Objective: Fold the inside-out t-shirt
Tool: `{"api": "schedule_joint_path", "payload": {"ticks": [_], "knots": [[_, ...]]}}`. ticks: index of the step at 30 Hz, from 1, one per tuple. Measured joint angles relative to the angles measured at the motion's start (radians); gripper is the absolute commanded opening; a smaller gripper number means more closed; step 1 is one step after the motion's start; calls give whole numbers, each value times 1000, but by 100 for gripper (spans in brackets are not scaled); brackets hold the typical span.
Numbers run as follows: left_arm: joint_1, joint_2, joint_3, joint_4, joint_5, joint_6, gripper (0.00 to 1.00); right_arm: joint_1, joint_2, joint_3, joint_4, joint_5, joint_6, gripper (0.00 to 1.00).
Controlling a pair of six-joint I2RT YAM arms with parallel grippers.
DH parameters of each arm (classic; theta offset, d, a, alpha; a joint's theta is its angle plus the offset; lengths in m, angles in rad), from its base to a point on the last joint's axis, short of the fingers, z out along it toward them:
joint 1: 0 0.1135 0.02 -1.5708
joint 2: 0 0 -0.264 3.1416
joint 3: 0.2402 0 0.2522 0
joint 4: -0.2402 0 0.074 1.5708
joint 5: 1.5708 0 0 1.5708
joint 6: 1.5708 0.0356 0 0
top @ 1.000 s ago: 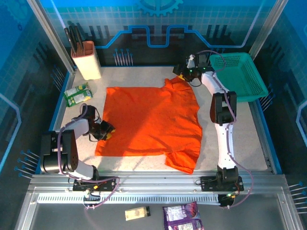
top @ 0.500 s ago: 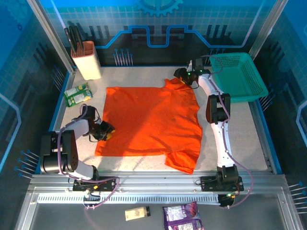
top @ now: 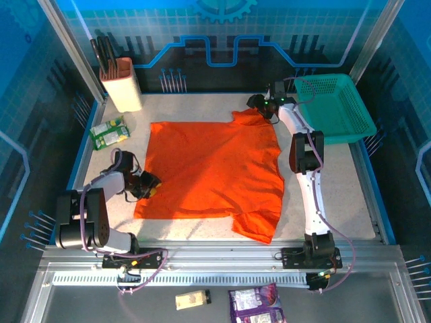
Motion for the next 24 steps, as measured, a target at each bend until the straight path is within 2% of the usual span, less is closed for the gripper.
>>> {"api": "schedule_joint_path", "payload": {"ticks": [11, 16, 24], "knots": [[0, -19, 3, -57, 1, 4, 35, 22, -223, -278, 211, -126, 81, 64], [0, -19, 14, -64, 4, 9, 35, 70, -224, -323, 305, -175, 153, 64], [0, -61, 18, -91, 12, 30, 35, 120, -162, -302, 398, -198, 236, 64]]}}
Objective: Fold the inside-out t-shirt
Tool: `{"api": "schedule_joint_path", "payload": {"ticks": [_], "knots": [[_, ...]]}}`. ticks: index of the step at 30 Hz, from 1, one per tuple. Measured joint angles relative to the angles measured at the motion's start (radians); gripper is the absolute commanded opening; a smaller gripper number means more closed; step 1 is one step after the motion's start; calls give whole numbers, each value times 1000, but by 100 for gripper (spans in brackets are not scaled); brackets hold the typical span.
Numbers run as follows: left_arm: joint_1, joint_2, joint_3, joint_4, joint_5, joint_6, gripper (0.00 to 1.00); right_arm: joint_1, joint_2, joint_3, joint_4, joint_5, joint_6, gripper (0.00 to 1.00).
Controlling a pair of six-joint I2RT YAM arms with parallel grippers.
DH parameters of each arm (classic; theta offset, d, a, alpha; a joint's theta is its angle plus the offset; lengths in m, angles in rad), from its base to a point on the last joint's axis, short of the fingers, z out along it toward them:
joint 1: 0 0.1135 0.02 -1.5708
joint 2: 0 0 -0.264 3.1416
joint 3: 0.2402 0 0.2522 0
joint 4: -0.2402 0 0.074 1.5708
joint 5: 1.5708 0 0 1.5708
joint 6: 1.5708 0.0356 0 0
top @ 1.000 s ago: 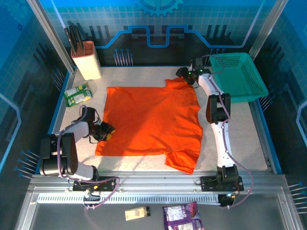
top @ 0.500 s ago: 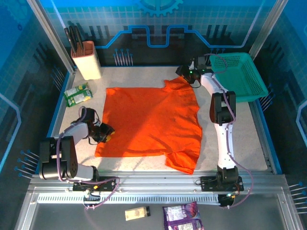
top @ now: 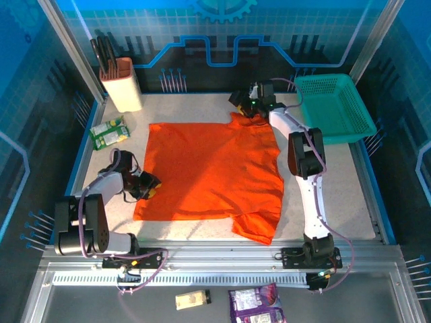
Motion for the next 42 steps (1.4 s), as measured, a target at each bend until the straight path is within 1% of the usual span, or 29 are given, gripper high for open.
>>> {"api": "schedule_joint_path", "payload": {"ticks": [8, 13, 19, 26, 29, 34, 38, 42], "knots": [[0, -14, 0, -18, 0, 1, 35, 0, 197, 193, 1, -6, 51, 63], [0, -37, 0, -24, 0, 3, 35, 4, 212, 250, -73, 34, 26, 64], [0, -63, 0, -30, 0, 3, 35, 7, 236, 345, -195, 96, -62, 64], [0, -138, -1, -42, 0, 3, 35, 6, 218, 387, -290, 99, -150, 65], [0, -174, -1, -48, -2, 4, 35, 6, 158, 355, -334, 99, -180, 65], [-7, -266, -2, -72, -45, 3, 35, 6, -35, 239, -397, 102, -230, 64], [-11, -324, -2, -98, -110, -5, 35, 7, -245, 72, -403, 101, -260, 64], [-11, -352, -5, -163, -200, -49, 39, 18, -439, -128, -399, 106, -280, 64]]}}
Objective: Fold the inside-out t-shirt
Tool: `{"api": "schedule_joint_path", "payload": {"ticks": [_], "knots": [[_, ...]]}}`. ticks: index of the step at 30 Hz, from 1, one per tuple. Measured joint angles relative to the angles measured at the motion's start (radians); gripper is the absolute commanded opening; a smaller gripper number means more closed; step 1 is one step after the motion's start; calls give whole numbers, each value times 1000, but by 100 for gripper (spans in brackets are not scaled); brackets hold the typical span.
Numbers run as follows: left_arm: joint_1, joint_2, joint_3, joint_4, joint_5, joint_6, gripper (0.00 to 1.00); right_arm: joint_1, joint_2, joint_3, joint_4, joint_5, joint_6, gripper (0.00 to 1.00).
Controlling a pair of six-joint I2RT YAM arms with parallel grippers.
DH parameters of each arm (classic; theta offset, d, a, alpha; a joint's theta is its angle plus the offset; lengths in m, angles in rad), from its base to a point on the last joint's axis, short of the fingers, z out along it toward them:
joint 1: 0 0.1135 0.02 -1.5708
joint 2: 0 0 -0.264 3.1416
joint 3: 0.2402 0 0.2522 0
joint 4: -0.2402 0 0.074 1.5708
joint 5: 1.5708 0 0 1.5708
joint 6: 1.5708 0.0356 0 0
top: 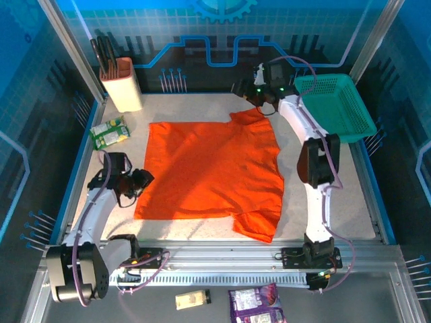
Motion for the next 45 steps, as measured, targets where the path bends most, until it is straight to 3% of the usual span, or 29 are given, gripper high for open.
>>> {"api": "schedule_joint_path", "payload": {"ticks": [12, 20, 35, 45], "knots": [[0, -132, -56, -270, -207, -317, 33, 35, -368, -550, -21, 64, -32, 64], [1, -92, -131, -308, -206, -348, 37, 80, -563, -788, -60, 116, -50, 64], [1, 12, -147, -239, -201, -345, 33, 113, -740, -882, -166, 176, -50, 64], [1, 44, -158, -198, -198, -344, 20, 146, -846, -970, -267, 199, -41, 64]]}}
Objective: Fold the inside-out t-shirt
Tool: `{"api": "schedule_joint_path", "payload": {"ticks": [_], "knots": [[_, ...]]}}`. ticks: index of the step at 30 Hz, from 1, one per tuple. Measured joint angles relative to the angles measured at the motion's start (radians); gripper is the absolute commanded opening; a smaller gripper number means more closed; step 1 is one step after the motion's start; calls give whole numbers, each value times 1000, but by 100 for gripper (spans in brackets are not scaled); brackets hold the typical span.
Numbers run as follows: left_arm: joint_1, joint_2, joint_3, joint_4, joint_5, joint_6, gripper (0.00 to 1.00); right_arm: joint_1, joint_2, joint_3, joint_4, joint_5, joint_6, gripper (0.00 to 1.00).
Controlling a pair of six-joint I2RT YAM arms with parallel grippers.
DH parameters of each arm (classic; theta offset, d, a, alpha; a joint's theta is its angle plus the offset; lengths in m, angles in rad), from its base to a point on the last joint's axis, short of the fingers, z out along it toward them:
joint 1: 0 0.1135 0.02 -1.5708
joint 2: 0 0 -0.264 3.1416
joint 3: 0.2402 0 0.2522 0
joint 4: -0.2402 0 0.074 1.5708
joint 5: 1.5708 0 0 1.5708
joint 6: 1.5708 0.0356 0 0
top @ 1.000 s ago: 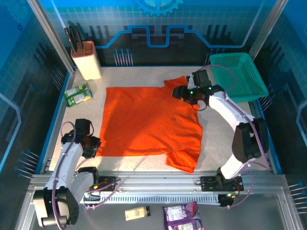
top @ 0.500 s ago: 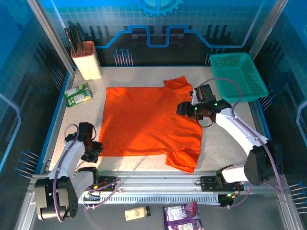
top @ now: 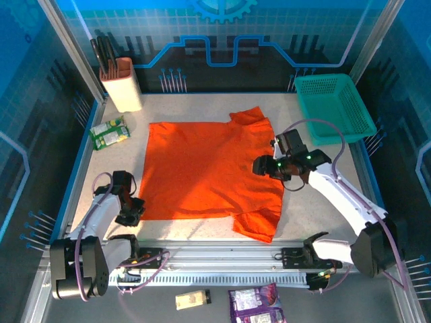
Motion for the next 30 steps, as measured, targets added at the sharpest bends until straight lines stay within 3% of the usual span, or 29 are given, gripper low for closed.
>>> {"api": "schedule_joint_path", "payload": {"ticks": [7, 17, 30], "knots": [[2, 0, 0, -11, -2, 6, 9, 97, -135, -109, -122, 57, 76, 59], [3, -32, 0, -13, 1, 7, 8, 321, -261, -330, -285, 92, 312, 53], [5, -64, -8, -20, 4, 7, 8, 380, -325, -565, -138, -40, 515, 43]]}}
